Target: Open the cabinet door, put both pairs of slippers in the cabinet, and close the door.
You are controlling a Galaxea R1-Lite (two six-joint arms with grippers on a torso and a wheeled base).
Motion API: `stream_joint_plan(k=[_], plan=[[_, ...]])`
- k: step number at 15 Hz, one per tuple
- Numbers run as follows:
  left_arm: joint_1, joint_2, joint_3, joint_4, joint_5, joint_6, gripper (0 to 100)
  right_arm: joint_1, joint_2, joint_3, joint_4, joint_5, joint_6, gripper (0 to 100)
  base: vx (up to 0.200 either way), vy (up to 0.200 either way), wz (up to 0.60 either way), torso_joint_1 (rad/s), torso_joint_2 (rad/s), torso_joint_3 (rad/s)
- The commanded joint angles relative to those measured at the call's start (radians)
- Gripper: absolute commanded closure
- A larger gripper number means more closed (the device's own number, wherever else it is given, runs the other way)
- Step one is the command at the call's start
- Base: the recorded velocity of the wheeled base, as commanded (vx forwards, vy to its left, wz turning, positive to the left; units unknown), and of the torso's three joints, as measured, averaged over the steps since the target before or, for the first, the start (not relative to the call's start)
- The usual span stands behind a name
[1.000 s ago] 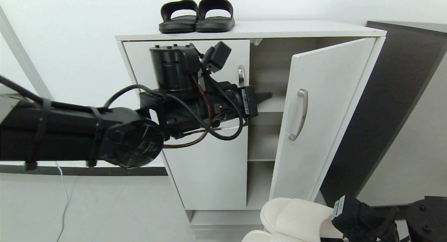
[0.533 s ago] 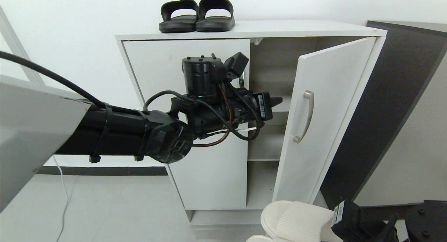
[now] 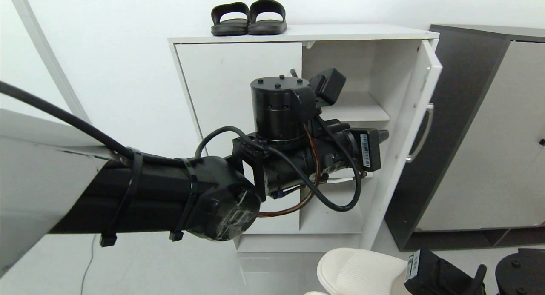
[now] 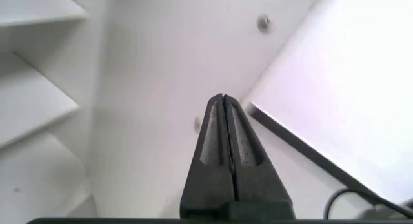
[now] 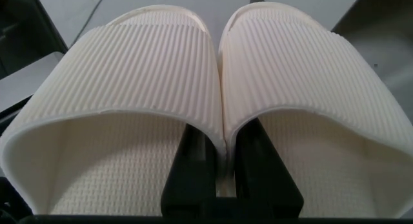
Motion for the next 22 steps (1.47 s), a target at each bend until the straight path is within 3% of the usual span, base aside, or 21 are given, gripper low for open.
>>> stream_joint_plan(k=[1, 4, 8, 11, 13, 15, 17, 18, 20, 22], plan=[[-0.006, -0.011, 0.003, -0.003, 0.001, -0.001, 100, 0.002, -0.003, 0.000, -0.002, -0.002, 0.000, 100, 0.000, 0.000, 0.00, 0.000, 0.00, 0.000], [0.036, -0.059, 0.037, -0.003, 0.014, -0.001, 100, 0.002, -0.004, 0.000, -0.005, 0.000, 0.000, 100, 0.000, 0.000, 0.00, 0.000, 0.00, 0.000], [0.166, -0.255, 0.226, -0.001, 0.014, 0.002, 100, 0.002, -0.006, 0.000, -0.005, 0.000, 0.002, 100, 0.000, 0.000, 0.00, 0.000, 0.00, 0.000], [0.349, -0.583, 0.516, 0.009, 0.014, 0.007, 100, -0.055, 0.003, -0.015, -0.008, 0.000, 0.006, 100, 0.000, 0.000, 0.00, 0.000, 0.00, 0.000], [0.499, -0.732, 0.629, 0.020, 0.014, 0.005, 100, -0.118, 0.030, -0.034, -0.009, -0.002, 0.014, 100, 0.000, 0.000, 0.00, 0.000, 0.00, 0.000], [0.599, -0.887, 0.729, 0.094, 0.015, 0.012, 100, -0.165, 0.059, -0.072, -0.012, -0.011, 0.020, 100, 0.000, 0.000, 0.00, 0.000, 0.00, 0.000], [0.660, -1.051, 0.800, 0.226, 0.030, 0.068, 100, -0.193, 0.094, -0.126, -0.012, -0.063, 0.074, 100, 0.000, 0.000, 0.00, 0.000, 0.00, 0.000], [0.682, -1.137, 0.832, 0.310, 0.066, 0.105, 100, -0.194, 0.126, -0.159, -0.012, -0.128, 0.112, 100, 0.000, 0.000, 0.00, 0.000, 0.00, 0.000], [0.689, -1.337, 0.896, 0.493, 0.187, 0.147, 100, -0.197, 0.223, -0.253, -0.015, -0.266, 0.222, 100, 0.000, 0.000, 0.00, 0.000, 0.00, 0.000], [0.691, -1.433, 0.951, 0.557, 0.285, 0.185, 100, -0.217, 0.290, -0.294, -0.031, -0.322, 0.256, 100, 0.000, 0.000, 0.00, 0.000, 0.00, 0.000]])
